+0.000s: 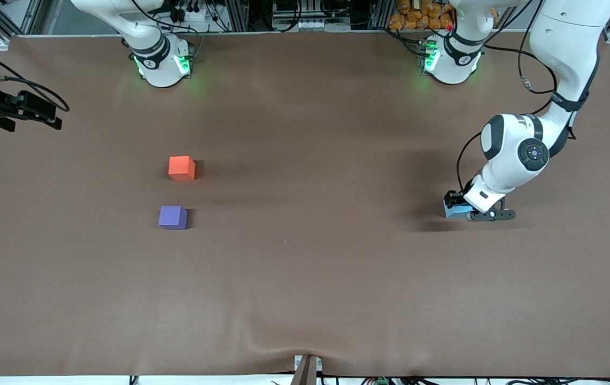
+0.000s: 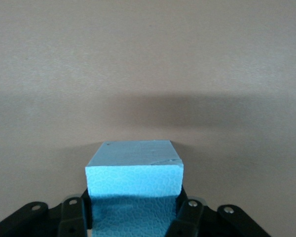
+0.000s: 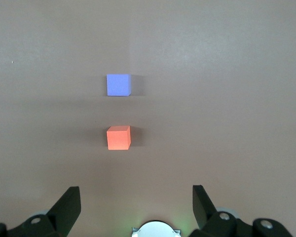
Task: Place blue block between orange and purple blocks
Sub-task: 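Reach the left gripper down to the light blue cube and grasp it, then carry the blue cube with the left gripper while the right gripper approaches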
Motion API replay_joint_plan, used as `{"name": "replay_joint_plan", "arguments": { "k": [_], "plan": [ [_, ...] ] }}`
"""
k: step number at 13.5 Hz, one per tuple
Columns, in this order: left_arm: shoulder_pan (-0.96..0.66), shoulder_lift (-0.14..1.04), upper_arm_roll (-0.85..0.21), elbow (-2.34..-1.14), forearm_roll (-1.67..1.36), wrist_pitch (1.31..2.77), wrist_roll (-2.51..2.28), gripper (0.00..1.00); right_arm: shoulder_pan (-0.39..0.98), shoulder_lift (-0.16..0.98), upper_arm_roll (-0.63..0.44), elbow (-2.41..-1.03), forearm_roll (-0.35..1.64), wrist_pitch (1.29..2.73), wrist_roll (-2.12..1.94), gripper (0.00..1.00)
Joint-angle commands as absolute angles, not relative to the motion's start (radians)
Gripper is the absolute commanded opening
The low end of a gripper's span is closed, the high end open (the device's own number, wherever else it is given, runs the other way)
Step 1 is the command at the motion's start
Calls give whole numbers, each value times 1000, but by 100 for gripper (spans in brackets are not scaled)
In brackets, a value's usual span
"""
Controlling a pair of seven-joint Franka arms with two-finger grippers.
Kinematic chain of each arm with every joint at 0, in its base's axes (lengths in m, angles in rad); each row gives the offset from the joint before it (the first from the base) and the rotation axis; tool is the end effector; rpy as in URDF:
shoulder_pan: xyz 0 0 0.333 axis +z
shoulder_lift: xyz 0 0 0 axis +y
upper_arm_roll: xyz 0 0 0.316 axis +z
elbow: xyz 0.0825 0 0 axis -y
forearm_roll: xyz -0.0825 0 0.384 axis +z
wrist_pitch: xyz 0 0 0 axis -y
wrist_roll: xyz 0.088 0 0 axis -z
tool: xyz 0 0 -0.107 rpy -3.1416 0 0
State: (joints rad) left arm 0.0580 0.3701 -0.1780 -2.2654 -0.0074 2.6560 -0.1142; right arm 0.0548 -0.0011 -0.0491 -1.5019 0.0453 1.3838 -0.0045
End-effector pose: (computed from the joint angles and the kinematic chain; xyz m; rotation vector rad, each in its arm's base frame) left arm 0.5364 -0.0666 0.1999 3.0713 0.0205 0.0276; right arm 0.5343 0.0085 0.6418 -3.0913 -0.0248 0.1811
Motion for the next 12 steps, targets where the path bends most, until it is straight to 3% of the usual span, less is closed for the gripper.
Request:
{"name": "replay_joint_plan", "arguments": {
  "k": [1, 6, 12],
  "plan": [
    [-20, 373, -178, -2238, -17, 2639, -112, 0, 55, 3, -52, -1489, 51, 1371, -12, 100],
    [-308, 402, -179, -2002, -18, 2384, -282, 0, 55, 3, -52, -1489, 51, 1371, -12, 100],
    [-613, 693, -167, -1475, -18, 2194, -607, 0, 63, 9, -51, -1489, 49, 1371, -9, 100]
  ]
}}
